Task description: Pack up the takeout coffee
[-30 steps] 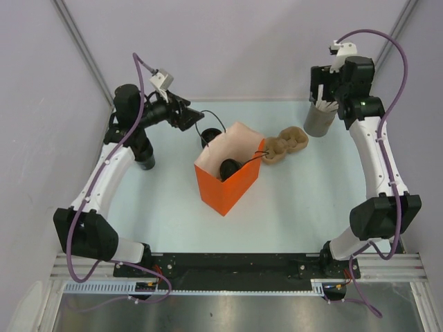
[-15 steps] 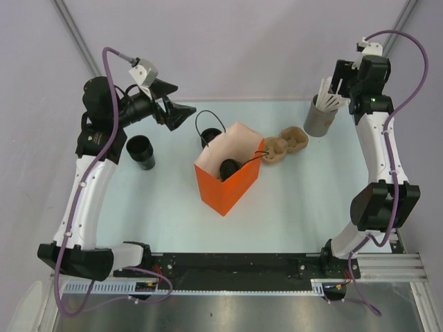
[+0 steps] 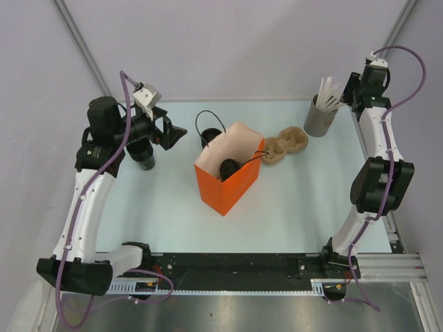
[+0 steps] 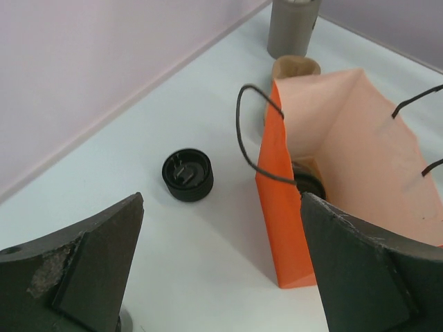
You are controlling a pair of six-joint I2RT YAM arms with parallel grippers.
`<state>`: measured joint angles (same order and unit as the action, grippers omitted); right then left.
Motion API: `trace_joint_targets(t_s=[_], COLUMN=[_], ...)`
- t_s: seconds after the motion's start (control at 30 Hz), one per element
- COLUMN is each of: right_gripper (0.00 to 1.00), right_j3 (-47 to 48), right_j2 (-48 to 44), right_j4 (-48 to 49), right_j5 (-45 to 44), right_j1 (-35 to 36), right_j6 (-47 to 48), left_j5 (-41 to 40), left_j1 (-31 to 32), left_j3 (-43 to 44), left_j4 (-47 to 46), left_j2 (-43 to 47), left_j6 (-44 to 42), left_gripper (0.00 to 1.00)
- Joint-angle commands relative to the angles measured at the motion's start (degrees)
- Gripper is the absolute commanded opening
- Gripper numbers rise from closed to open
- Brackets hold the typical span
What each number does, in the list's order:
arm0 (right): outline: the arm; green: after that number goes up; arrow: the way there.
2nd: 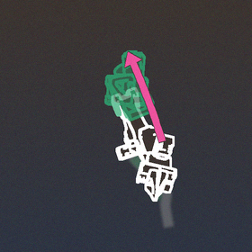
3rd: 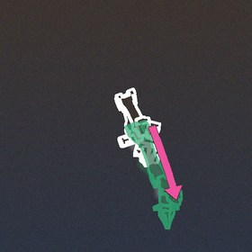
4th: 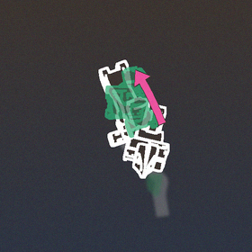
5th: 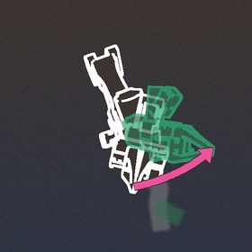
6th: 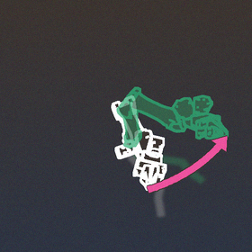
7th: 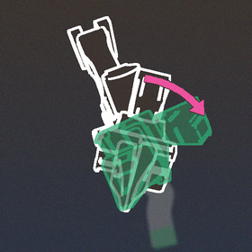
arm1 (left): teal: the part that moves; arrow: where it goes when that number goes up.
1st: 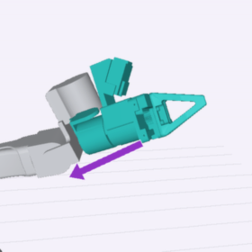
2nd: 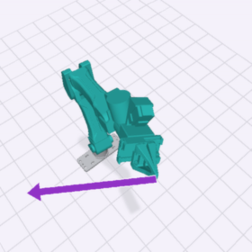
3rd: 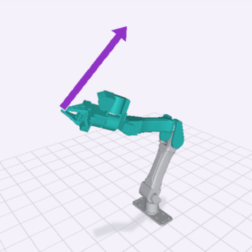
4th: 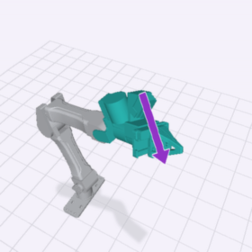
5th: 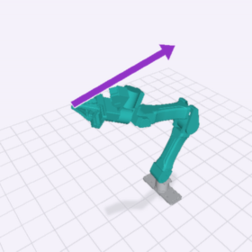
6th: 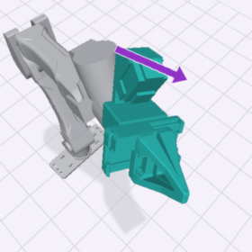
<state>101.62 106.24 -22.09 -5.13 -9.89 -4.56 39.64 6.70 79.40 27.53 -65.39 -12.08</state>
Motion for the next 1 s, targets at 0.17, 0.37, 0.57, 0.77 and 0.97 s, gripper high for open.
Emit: trace_joint_targets(t_s=[0.17,0.37,0.57,0.77,0.97], right_gripper=[0.43,0.38,0.35,0.31,0.31], right_j3=[1.74,-1.68,-2.13,-1.52,-0.37], right_j2=[2.31,1.52,1.61,1.69,2.48], right_j4=[1.96,3.01,4.07,4.95,5.03], right_j5=[4.24,7.58,8.9,15.84,21.2], right_j1=[-3.11,-3.73,-4.7,-7.86,-9.36], right_j6=[-4.14,-5.02,-5.99,-10.03,-11.96], left_j5=[0.53,0.88,1.23,1.06,1.06], left_j1=[-1.34,-1.43,-1.43,-1.43,-1.43], left_j3=[-4.07,-4.51,-5.3,-5.57,-5.74], left_j4=[-0.46,-1.07,-2.04,-2.3,-3.09], left_j2=[3.24,3.33,3.33,3.42,3.33], left_j6=[-0.67,0.3,1.26,1.62,2.41], left_gripper=[1.0,1.0,1.0,1.0,1.0])
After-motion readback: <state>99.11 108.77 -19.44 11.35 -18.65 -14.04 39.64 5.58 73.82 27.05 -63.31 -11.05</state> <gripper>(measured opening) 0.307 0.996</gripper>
